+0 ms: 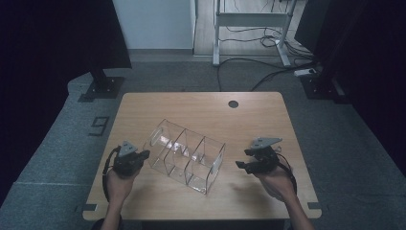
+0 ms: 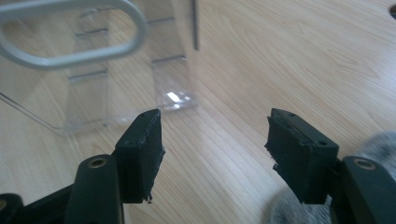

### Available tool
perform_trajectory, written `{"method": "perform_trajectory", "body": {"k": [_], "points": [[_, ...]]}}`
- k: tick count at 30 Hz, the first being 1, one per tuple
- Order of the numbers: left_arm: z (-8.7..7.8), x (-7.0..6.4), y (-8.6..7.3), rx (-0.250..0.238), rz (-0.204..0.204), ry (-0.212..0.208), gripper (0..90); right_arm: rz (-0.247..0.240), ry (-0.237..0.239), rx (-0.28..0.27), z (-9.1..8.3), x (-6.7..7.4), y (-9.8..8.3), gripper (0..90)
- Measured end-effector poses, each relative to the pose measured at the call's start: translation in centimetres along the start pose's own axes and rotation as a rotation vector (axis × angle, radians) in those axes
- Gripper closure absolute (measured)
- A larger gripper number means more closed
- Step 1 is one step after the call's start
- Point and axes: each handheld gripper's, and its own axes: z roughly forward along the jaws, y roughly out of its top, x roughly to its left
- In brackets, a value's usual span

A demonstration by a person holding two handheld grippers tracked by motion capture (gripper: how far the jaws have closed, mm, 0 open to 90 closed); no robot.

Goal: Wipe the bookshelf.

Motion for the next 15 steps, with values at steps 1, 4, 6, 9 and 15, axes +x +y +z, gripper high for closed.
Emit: {"method": "perform_trajectory", "body": {"k": [1,4,6,9,15], "points": [[0.1,-0.1,0.1,0.0,0.004,-0.003,87.2,-0.007,0.005,-0.001,0.1,0.0,0.1,35.5],[0.3,-0.3,0.2,-0.004,0.007,-0.01,87.1,-0.019,0.02,-0.004,0.4,0.2,0.4,35.5],[0.4,-0.5,0.2,-0.003,0.009,-0.012,87.2,-0.023,0.03,-0.011,0.6,0.3,0.6,35.5],[0.4,-0.6,0.3,-0.002,0.013,-0.011,87.2,-0.019,0.041,-0.018,0.9,0.3,0.8,35.5],[0.6,-0.8,0.4,-0.002,0.016,-0.019,87.1,-0.021,0.07,-0.04,2.0,0.5,1.6,34.9]]}}
